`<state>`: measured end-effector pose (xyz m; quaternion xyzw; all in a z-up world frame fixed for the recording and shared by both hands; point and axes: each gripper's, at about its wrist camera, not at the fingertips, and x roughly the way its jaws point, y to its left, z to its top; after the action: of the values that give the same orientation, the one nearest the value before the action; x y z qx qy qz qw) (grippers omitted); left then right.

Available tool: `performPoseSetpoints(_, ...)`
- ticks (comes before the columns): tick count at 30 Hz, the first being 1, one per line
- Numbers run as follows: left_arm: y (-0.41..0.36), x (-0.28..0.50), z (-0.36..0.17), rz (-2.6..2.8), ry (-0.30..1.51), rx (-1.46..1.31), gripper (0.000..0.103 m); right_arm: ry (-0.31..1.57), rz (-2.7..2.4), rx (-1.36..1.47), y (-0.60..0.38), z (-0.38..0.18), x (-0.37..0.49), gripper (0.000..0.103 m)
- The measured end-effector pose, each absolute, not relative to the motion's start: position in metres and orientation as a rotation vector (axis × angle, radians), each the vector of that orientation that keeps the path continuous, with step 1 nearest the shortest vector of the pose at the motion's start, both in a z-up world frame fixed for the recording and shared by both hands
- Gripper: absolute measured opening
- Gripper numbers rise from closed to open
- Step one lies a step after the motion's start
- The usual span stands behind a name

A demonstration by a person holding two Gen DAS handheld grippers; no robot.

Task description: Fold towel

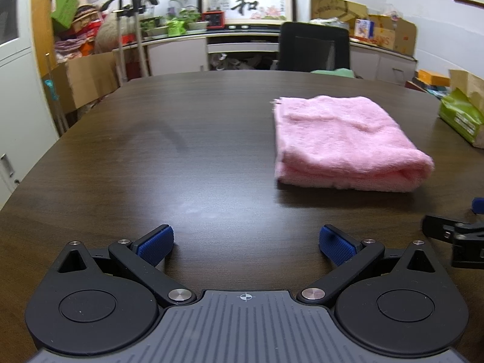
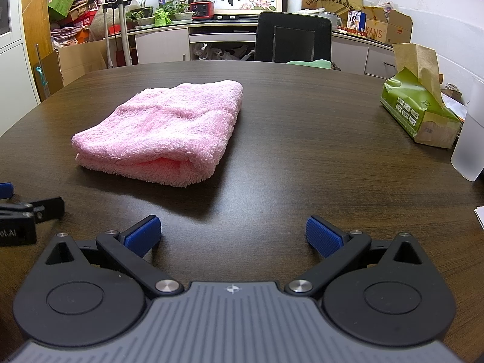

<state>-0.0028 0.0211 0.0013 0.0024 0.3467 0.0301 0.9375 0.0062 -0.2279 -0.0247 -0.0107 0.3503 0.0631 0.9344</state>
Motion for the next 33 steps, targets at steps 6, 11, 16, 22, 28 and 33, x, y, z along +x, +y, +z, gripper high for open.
performPoseSetpoints(6, 0.065, -0.003, 0.004, 0.147, 0.706, -0.005, 0.103, 0.717, 0.130, -0.020, -0.230, -0.025, 0.009, 0.103)
performPoseSetpoints(11, 0.110, -0.003, 0.006, 0.228, 0.705, -0.030, 0.103, 0.717, 0.130, -0.019, -0.229, -0.025, 0.008, 0.103)
performPoseSetpoints(16, 0.138, -0.001, 0.006, 0.246, 0.702, -0.071, 0.103, 0.717, 0.140, -0.023, -0.230, -0.025, 0.005, 0.103)
performPoseSetpoints(22, 0.152, 0.000, 0.007, 0.206, 0.704, -0.061, 0.103, 0.717, 0.156, -0.028, -0.232, -0.024, 0.006, 0.103)
performPoseSetpoints(28, 0.152, 0.001, 0.005, 0.185, 0.707, -0.051, 0.103, 0.718, 0.167, -0.032, -0.234, -0.025, 0.007, 0.103)
performPoseSetpoints(33, 0.154, -0.001, 0.003, 0.181, 0.702, -0.051, 0.103, 0.717, 0.107, -0.014, -0.257, -0.024, 0.006, 0.103)
